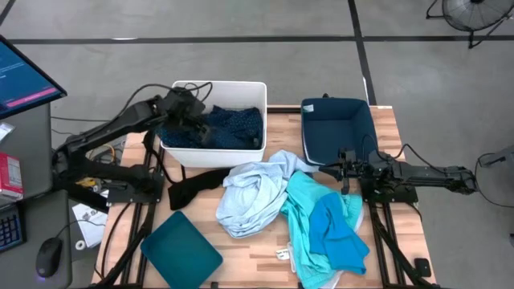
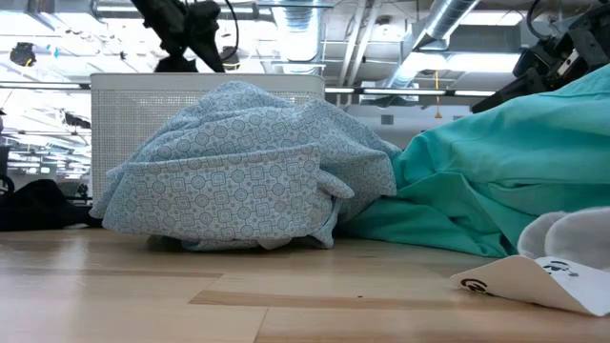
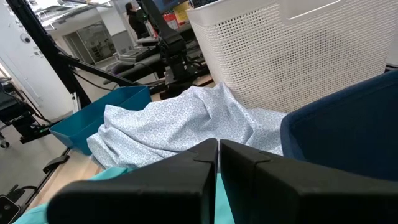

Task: Pick & Place Cloths
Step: Put the dark blue patterned shirt into the white bin

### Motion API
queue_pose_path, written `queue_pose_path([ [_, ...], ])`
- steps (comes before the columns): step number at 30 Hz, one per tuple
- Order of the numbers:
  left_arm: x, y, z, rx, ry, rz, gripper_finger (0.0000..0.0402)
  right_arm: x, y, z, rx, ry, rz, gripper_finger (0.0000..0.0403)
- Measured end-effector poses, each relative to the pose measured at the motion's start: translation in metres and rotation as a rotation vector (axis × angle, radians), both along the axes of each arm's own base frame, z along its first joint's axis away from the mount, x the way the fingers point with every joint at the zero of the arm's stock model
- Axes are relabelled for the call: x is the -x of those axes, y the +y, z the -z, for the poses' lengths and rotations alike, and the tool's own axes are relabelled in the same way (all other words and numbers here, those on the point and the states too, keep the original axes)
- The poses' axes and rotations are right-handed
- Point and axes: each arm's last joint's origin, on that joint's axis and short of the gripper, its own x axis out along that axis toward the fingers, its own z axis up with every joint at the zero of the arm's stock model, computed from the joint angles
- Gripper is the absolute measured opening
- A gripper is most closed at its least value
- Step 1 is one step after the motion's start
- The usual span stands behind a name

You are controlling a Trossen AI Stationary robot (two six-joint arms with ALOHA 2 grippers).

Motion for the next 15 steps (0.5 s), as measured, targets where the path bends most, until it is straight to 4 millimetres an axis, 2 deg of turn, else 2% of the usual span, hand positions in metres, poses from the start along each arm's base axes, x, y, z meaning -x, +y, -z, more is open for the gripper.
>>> queue_pose_path([
  [6,0.027,-0.010,-0.029,-0.114,0.049,-0.136,0.0273,0.000,0.000,0.000,0.000,0.000,0.000,0.0016],
  [11,0.067,-0.022,-0.050,-0.245,-0.033,-0.594,0.0273,0.000,0.000,0.000,0.000,0.000,0.000,0.0016],
  [15,0.091,-0.034,-0.044,-0.213,-0.118,-0.786,0.0273,0.000,0.000,0.000,0.000,0.000,0.000,0.0016],
])
